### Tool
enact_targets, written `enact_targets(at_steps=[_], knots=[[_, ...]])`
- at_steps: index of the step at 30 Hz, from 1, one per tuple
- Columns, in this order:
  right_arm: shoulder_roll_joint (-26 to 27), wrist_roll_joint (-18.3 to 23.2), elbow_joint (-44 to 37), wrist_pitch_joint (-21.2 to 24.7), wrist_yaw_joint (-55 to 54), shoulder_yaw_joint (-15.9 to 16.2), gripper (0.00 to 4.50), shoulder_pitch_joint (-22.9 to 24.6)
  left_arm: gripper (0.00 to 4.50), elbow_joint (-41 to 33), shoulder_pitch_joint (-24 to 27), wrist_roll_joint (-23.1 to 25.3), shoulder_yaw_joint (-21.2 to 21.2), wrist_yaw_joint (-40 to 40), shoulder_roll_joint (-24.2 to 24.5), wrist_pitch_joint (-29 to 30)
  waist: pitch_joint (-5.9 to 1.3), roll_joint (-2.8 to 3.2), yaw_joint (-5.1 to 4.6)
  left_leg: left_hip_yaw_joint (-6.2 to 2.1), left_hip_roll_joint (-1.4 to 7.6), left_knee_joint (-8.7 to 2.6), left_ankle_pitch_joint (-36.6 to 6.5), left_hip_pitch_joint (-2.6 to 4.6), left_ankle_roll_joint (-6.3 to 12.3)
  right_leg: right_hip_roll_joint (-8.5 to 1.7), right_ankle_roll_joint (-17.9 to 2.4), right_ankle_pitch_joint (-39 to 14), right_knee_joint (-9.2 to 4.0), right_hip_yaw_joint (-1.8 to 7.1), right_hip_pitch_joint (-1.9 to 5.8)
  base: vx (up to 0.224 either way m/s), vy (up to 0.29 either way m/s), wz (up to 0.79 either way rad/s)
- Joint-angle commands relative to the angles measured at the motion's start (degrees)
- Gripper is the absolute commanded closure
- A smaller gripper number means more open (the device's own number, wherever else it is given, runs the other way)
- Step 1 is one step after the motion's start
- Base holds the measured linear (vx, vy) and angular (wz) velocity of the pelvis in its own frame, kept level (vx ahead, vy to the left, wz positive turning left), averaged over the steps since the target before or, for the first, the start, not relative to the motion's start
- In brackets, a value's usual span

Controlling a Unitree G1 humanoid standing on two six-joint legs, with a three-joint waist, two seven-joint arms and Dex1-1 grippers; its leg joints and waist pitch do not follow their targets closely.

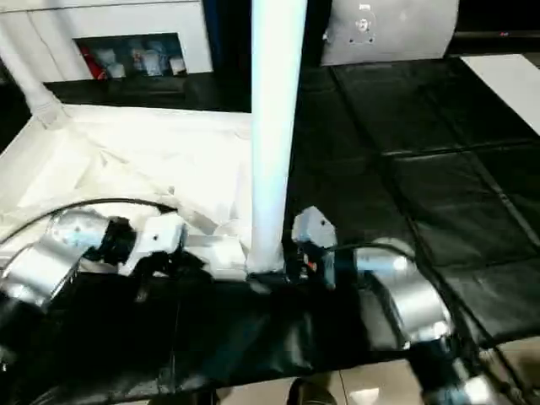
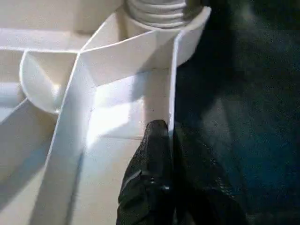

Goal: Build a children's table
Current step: Rotate leg to tighten

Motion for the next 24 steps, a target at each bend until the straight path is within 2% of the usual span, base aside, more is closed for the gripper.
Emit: enact_targets(at_steps=[1, 2, 3, 4, 5, 6, 7, 8, 10, 13, 14, 17, 18, 19, 21, 23, 24], knots=[[3.5, -0.3, -0.9, 3.8, -6.6, 0.5, 1.74, 1.6, 4.50, -3.8, 1.8, -1.2, 1.7, 8.1, -3.2, 6.8, -2.62, 0.04, -0.40, -1.76, 3.46, -4.23, -15.8, 0.77, 1.09, -4.96, -12.4, -20.0, -4.74, 2.97, 1.87, 0.000, 0.000, 0.00], [5.7, -1.0, -1.1, 5.0, -10.2, 0.3, 1.74, 2.1, 4.50, -6.2, 2.7, -1.0, 2.8, 11.7, -5.4, 10.4, -2.67, -0.37, -0.86, -2.00, 3.51, -4.43, -15.8, 0.53, 0.54, -5.13, -11.5, -21.2, -4.58, 3.00, 2.17, 0.000, 0.000, 0.00], [8.1, -2.0, -0.6, 6.3, -13.9, 0.2, 1.74, 2.0, 4.50, -8.4, 3.2, -1.0, 3.6, 14.8, -7.8, 13.5, -2.65, -0.27, -1.12, -2.09, 3.45, -4.52, -15.8, 0.47, 0.39, -5.05, -11.3, -21.6, -4.59, 2.96, 2.11, 0.000, 0.000, 0.00], [10.0, -2.9, -0.3, 7.5, -16.9, 0.1, 1.74, 1.8, 4.50, -10.3, 3.6, -1.0, 4.2, 17.2, -9.8, 16.2, -2.49, -0.46, -1.86, -2.06, 3.29, -4.50, -16.4, 0.54, 0.29, -4.90, -10.9, -22.8, -4.92, 2.98, 1.80, 0.000, 0.000, 0.00], [10.6, -3.2, -0.1, 7.8, -17.7, 0.0, 1.74, 1.7, 4.50, -10.8, 3.7, -1.0, 4.3, 17.8, -10.4, 16.9, -2.54, -0.63, -2.17, -2.00, 3.28, -4.43, -16.4, 0.60, 0.20, -4.87, -10.8, -22.9, -4.93, 3.04, 1.76, 0.000, 0.000, 0.00], [13.3, -3.6, 0.9, 8.9, -21.5, -0.5, 1.74, 1.2, 4.50, -12.2, 3.6, -0.3, 4.3, 20.5, -12.8, 19.4, -2.45, -0.52, -2.77, -1.99, 3.01, -4.33, -16.2, 0.53, 0.73, -4.89, -10.0, -24.0, -5.24, 3.11, 1.76, 0.000, 0.000, 0.00], [15.1, -4.1, 1.8, 9.4, -24.3, -0.8, 1.74, 0.6, 4.50, -12.9, 3.4, 0.2, 4.3, 22.6, -14.7, 20.9, -2.43, -0.96, -3.02, -1.87, 2.97, -4.29, -15.9, 0.48, 0.97, -4.80, -9.8, -24.1, -5.36, 3.17, 1.63, 0.000, 0.000, 0.00], [17.9, -4.8, 3.6, 9.7, -28.5, -1.2, 1.74, -0.5, 4.50, -13.4, 2.9, 1.2, 4.4, 26.0, -17.7, 22.9, -2.35, -0.71, -3.15, -1.81, 2.95, -4.20, -15.8, 0.57, 0.94, -4.84, -9.4, -25.3, -5.55, 3.22, 1.39, 0.000, 0.000, 0.00], [21.7, -5.9, 5.9, 10.4, -34.9, -2.2, 1.74, -2.0, 4.50, -13.9, 2.2, 3.2, 4.4, 31.1, -21.8, 25.5, -2.34, -0.81, -3.23, -2.00, 2.73, -4.20, -15.0, 0.43, 1.16, -4.89, -8.5, -26.3, -5.74, 3.10, 1.53, 0.000, 0.000, 0.00], [24.7, -6.5, 7.7, 11.3, -39.3, -3.3, 1.74, -3.2, 4.50, -13.8, 1.5, 4.6, 4.1, 35.1, -25.2, 26.9, -2.42, -0.85, -3.38, -1.81, 2.78, -4.19, -14.5, 0.57, 1.31, -4.54, -7.9, -24.4, -5.74, 3.16, 1.24, 0.000, 0.000, 0.00], [26.8, -8.1, 8.5, 10.7, -42.5, -3.8, 1.74, -3.7, 4.50, -14.8, 1.4, 5.7, 3.2, 37.6, -27.4, 28.6, -2.59, -0.88, -3.38, -1.79, 2.83, -4.17, -14.1, 0.53, 1.30, -4.46, -7.8, -22.7, -5.55, 3.15, 1.35, 0.000, 0.000, 0.00], [27.9, -8.8, 8.7, 9.7, -43.7, -3.9, 1.74, -3.7, 4.50, -16.1, 1.6, 6.4, 1.3, 38.3, -27.9, 29.6, -2.80, -0.80, -3.33, -1.73, 2.81, -4.15, -12.9, 0.38, 1.65, -4.38, -8.1, -18.3, -5.22, 3.10, 1.57, 0.000, 0.000, 0.00], [28.2, -8.8, 8.7, 8.9, -43.8, -4.2, 1.74, -3.5, 4.50, -16.5, 2.1, 7.0, 1.0, 38.4, -27.7, 30.0, -3.01, -0.64, -3.30, -1.61, 2.84, -4.00, -11.7, 0.41, 2.13, -4.26, -8.7, -14.6, -5.01, 3.05, 1.67, 0.000, 0.000, 0.00], [28.3, -8.8, 8.6, 8.8, -43.8, -4.3, 1.39, -3.5, 4.50, -16.5, 2.2, 7.1, 1.0, 38.4, -27.6, 30.0, -2.95, -0.70, -3.34, -1.59, 2.80, -3.99, -11.4, 0.30, 2.36, -4.26, -8.9, -13.7, -4.96, 3.04, 1.71, 0.000, 0.000, 0.00], [28.2, -8.6, 8.5, 8.0, -43.5, -4.7, 1.04, -3.4, 4.50, -16.6, 2.5, 7.7, 0.7, 37.9, -26.7, 29.8, -2.96, -0.53, -3.29, -1.60, 2.74, -3.92, -10.1, 0.21, 2.88, -4.27, -9.6, -11.3, -4.74, 2.93, 1.93, 0.000, 0.000, 0.00], [27.5, -8.8, 8.0, 7.1, -43.1, -4.9, 0.98, -3.2, 4.50, -16.7, 3.0, 7.8, 0.7, 36.5, -25.2, 29.6, -2.93, -0.52, -3.31, -1.56, 2.73, -3.91, -10.7, 0.19, 2.94, -4.32, -9.7, -11.7, -4.84, 2.91, 1.95, 0.000, 0.000, 0.00], [26.5, -9.1, 7.3, 6.0, -42.0, -4.8, 0.98, -3.0, 4.50, -16.7, 3.2, 7.7, 0.9, 35.5, -23.9, 28.9, -2.86, -0.59, -3.36, -1.63, 2.70, -4.00, -11.8, 0.19, 2.75, -4.40, -9.4, -13.7, -5.02, 2.90, 1.98, 0.000, 0.000, 0.00]])
